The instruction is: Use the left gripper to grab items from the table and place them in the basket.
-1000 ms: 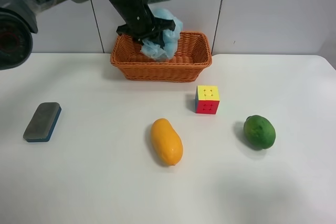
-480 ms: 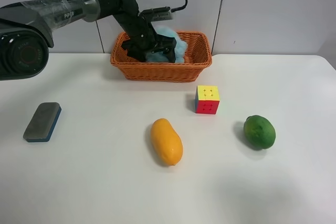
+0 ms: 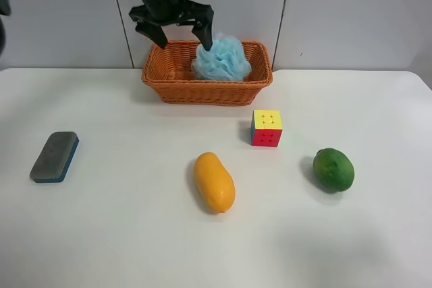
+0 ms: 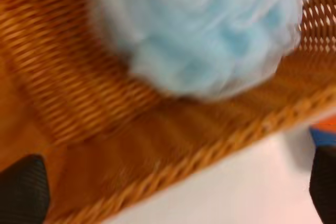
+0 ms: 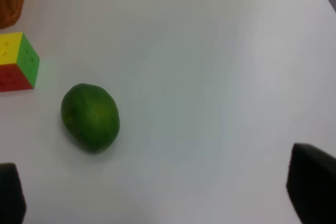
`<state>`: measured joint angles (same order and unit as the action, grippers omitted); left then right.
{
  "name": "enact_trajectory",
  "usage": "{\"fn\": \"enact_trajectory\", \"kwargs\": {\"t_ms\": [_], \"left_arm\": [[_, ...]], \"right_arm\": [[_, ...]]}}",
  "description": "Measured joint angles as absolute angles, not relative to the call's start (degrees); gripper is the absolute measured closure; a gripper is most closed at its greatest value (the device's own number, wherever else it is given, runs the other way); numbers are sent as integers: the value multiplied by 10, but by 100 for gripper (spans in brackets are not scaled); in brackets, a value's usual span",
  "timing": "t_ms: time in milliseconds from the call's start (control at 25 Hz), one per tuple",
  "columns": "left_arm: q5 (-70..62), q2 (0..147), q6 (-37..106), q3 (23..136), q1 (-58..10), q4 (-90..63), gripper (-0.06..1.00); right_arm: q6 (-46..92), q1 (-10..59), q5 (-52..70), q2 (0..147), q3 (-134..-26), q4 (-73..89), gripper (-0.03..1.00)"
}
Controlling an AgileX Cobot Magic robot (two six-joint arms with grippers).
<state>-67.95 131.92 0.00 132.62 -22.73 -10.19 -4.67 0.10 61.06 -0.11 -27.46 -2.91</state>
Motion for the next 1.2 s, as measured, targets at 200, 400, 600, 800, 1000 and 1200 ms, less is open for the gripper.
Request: {"fn": "enact_trajectory", "kwargs": {"t_ms": [200, 400, 600, 800, 1000, 1200], "left_arm": [[-691, 1236, -5, 1300, -226, -77, -5], [-692, 1112, 0, 1170, -221, -60, -5], [-692, 940, 12, 985, -221, -58, -5], [-670, 732, 14, 785, -221, -58, -5], [-658, 539, 16, 629, -221, -53, -5], [-659, 361, 16, 522, -221, -50, -5]], "right_arm": [[-47, 1, 611, -1, -275, -29, -2], [-47, 1, 611, -1, -275, -29, -2], [-47, 1, 611, -1, -275, -29, -2], [-47, 1, 611, -1, -275, -29, -2], [-47, 1, 611, -1, -275, -29, -2], [-47, 1, 611, -1, -275, -29, -2]]}}
